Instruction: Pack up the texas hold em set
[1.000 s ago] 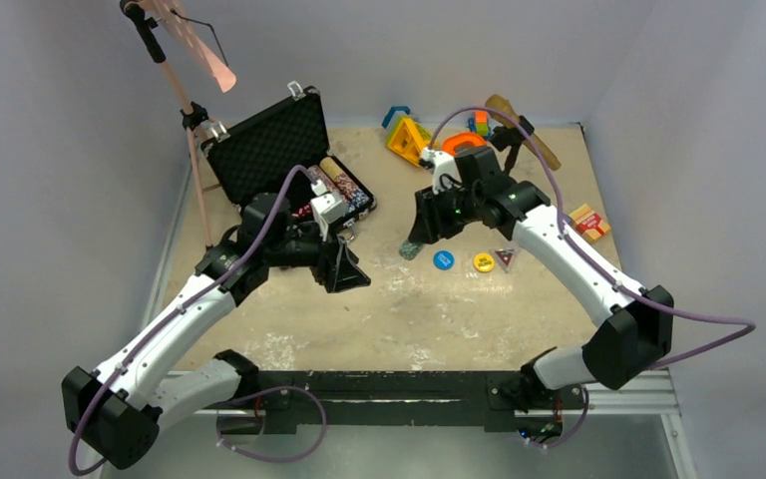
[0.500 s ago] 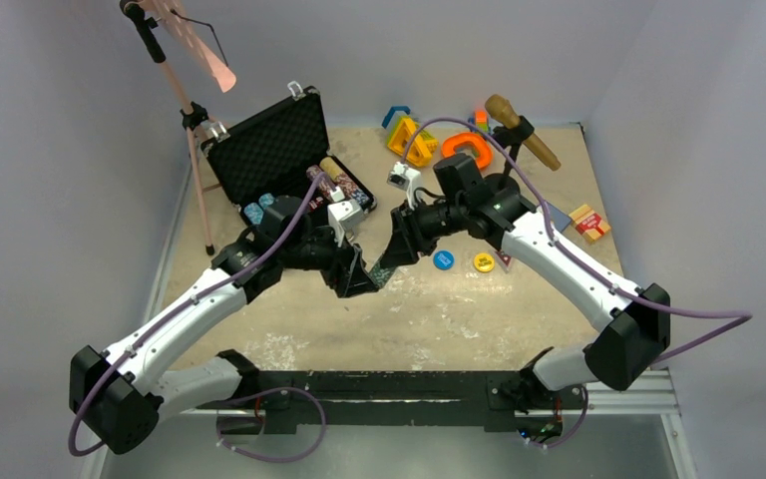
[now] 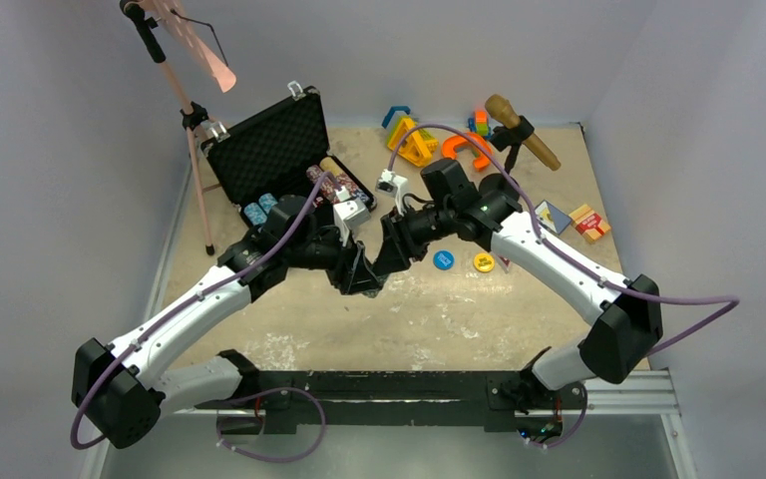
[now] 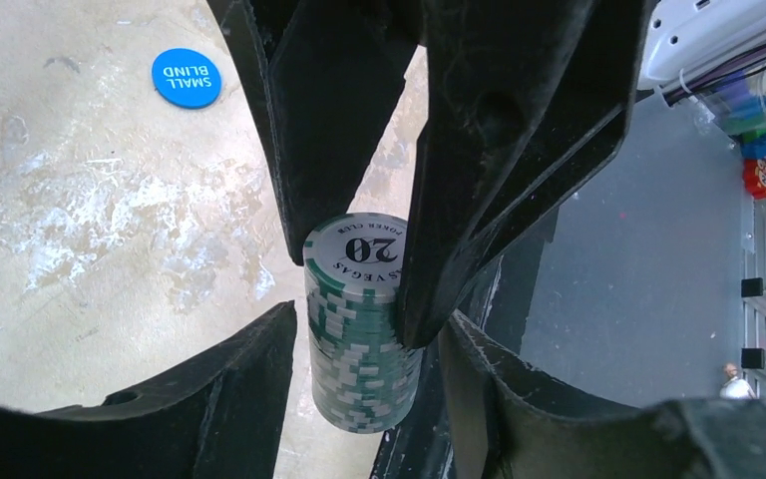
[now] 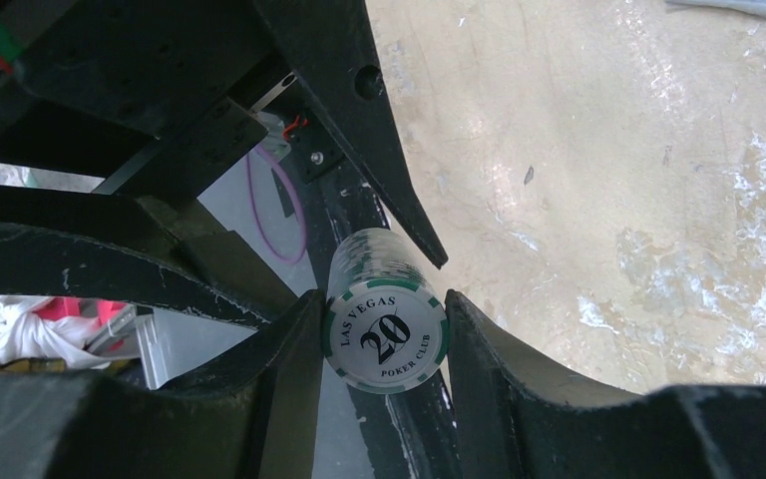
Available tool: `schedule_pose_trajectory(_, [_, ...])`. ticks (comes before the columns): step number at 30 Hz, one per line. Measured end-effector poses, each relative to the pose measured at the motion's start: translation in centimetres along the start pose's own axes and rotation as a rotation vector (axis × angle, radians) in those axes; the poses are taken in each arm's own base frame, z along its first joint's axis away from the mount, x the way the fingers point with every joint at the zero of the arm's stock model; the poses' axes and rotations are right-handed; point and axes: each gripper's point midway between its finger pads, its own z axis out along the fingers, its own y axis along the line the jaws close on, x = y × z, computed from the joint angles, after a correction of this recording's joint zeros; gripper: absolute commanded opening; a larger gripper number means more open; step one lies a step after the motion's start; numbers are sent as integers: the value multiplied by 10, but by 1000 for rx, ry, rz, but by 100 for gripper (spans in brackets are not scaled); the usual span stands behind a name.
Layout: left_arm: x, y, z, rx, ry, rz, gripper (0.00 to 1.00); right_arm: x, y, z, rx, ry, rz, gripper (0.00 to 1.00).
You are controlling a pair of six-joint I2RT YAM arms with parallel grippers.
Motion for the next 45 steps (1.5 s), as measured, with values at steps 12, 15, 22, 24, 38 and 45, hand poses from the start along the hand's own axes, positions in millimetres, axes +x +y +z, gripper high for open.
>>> schedule_pose_trajectory(12, [3,3,4,0,13,-13,47,-5,3,3,-14,-15,-8,0])
schedule_pose_trajectory(15, [4,1,4,7,18,-14,21,-6,3,3,-19,-20,-9,0])
schedule_pose_trajectory(22, [5,0,4,11,21,-14,0,-6,3,2,-19,-19,0,26])
schedule_pose_trajectory(24, [5,0,5,13,21,-14,0,-6,3,2,-15,-20,3,56])
schedule_pose_trajectory(38, [1,40,-5,-174,-14,-103,0,-61,-6,-77,189,-364,-35,80])
schedule_pose_trajectory(45, [-2,158,-58,-614,-174,-496,0,-63,-17,-106,296,-485,-23,79])
